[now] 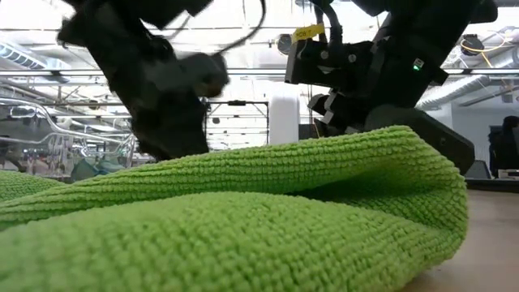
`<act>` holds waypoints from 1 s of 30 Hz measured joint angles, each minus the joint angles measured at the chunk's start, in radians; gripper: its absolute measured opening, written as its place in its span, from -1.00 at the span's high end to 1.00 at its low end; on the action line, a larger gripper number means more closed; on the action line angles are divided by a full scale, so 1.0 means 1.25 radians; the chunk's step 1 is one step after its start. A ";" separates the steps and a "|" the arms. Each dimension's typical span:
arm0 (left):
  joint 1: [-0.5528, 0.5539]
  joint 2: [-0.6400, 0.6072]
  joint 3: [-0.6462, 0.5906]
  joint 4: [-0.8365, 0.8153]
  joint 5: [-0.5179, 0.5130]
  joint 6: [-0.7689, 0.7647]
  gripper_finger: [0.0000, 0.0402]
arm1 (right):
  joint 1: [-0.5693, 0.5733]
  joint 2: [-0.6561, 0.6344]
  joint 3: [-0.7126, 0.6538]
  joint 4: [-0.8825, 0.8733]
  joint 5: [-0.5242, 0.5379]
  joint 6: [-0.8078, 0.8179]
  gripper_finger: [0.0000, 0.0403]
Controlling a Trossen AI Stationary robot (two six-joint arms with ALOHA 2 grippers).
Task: Sort microfiber towel by color & place in baskets
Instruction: Put the folded blue microfiber towel into the right transparent bin
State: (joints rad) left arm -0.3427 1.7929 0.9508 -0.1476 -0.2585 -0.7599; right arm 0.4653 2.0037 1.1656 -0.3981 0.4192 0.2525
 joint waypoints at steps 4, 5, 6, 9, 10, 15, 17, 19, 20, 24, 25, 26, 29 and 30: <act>0.004 -0.113 0.002 -0.056 -0.069 0.008 0.52 | 0.005 -0.021 0.000 -0.015 -0.026 0.031 0.96; 0.004 -0.138 0.002 -0.073 -0.092 0.008 0.52 | 0.005 -0.032 0.000 -0.019 -0.030 0.039 0.97; 0.004 -0.161 0.002 -0.086 -0.111 0.008 0.52 | 0.005 -0.042 0.000 -0.025 -0.043 0.048 0.97; 0.005 -0.217 0.002 -0.102 -0.160 0.008 0.52 | 0.005 -0.072 -0.001 -0.035 -0.075 0.091 0.97; 0.003 -0.232 0.002 -0.104 -0.170 0.011 0.52 | 0.005 -0.080 -0.002 -0.041 -0.092 0.102 0.97; -0.003 -0.246 0.003 -0.108 -0.193 0.012 0.52 | 0.004 -0.098 -0.003 -0.049 -0.187 0.158 0.97; -0.007 -0.238 0.003 -0.105 -0.197 0.009 0.52 | 0.005 -0.099 -0.002 -0.055 -0.206 0.167 0.98; -0.016 -0.225 0.004 -0.110 -0.198 -0.007 0.52 | 0.016 -0.101 -0.002 -0.059 -0.213 0.167 0.98; -0.023 -0.219 0.003 -0.121 -0.198 -0.014 0.52 | 0.023 -0.105 -0.002 -0.066 -0.218 0.167 0.98; -0.050 -0.208 0.004 -0.119 -0.198 -0.035 0.52 | 0.043 -0.122 -0.002 -0.109 -0.270 0.202 0.98; -0.057 -0.207 0.004 -0.123 -0.198 -0.035 0.52 | 0.047 -0.128 -0.002 -0.118 -0.282 0.215 0.98; -0.062 -0.206 0.004 -0.121 -0.198 -0.036 0.52 | 0.050 -0.135 -0.003 -0.124 -0.297 0.226 0.98; -0.075 -0.200 0.004 -0.121 -0.218 -0.041 0.52 | 0.058 -0.163 -0.003 -0.124 -0.338 0.281 0.98; -0.078 -0.200 0.004 -0.121 -0.224 -0.042 0.52 | 0.059 -0.173 -0.003 -0.117 -0.349 0.305 0.98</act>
State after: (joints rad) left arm -0.4404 1.5429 0.9554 -0.2985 -0.5386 -0.8128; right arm 0.5395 1.7876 1.1618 -0.5446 -0.0176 0.6341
